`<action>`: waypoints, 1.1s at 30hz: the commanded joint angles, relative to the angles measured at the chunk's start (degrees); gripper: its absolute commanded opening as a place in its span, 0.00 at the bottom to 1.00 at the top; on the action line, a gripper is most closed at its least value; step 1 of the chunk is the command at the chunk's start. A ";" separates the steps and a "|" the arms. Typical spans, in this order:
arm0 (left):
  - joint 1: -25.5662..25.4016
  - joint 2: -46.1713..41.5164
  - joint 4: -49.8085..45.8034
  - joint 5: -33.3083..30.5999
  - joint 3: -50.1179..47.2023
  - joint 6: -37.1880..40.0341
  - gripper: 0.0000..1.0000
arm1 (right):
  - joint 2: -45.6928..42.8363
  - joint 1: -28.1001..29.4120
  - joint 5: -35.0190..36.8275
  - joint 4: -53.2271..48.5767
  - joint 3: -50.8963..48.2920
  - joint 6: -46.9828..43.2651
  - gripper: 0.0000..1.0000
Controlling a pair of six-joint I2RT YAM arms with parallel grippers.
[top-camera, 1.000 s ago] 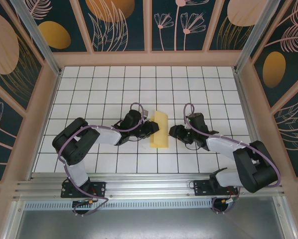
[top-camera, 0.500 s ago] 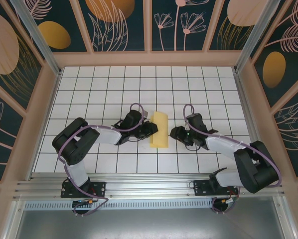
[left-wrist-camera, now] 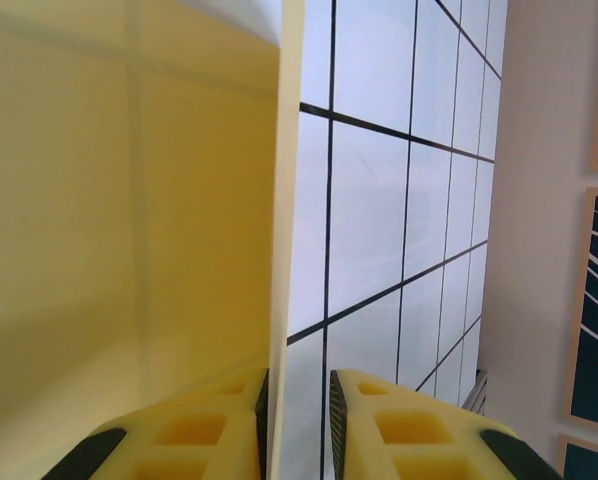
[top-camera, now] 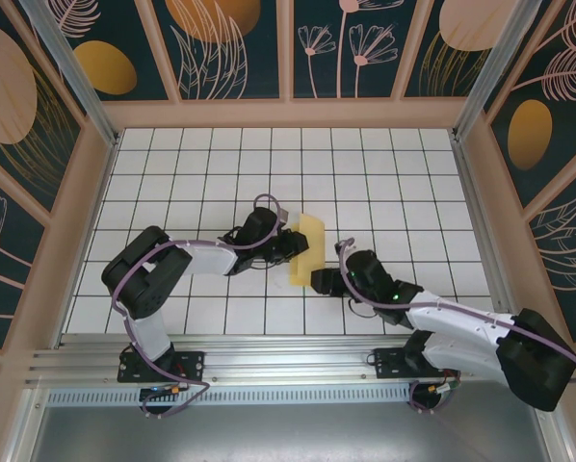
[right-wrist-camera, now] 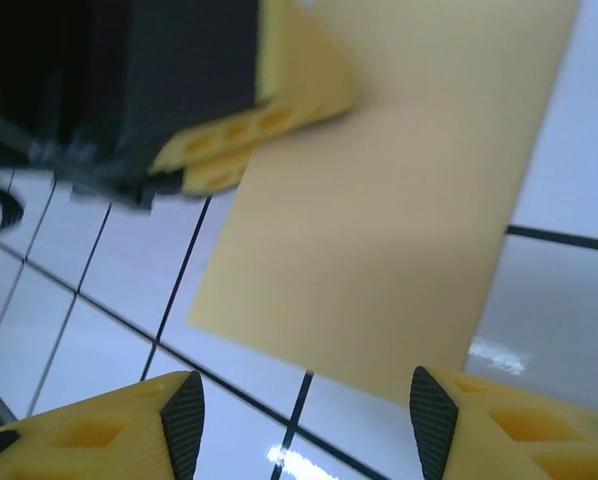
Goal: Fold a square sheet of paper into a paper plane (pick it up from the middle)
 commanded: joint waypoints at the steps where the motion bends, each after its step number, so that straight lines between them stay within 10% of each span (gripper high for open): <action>1: -0.02 1.22 -1.66 -0.44 1.45 1.45 0.25 | -0.03 5.22 8.89 5.77 -0.48 -7.58 0.61; 25: -0.04 0.99 0.48 0.96 0.83 0.87 0.26 | 21.47 16.71 28.69 9.47 9.46 -19.11 0.67; 33: -0.01 0.28 -0.07 0.54 0.26 1.18 0.27 | 23.83 17.53 34.70 9.02 10.66 -17.96 0.41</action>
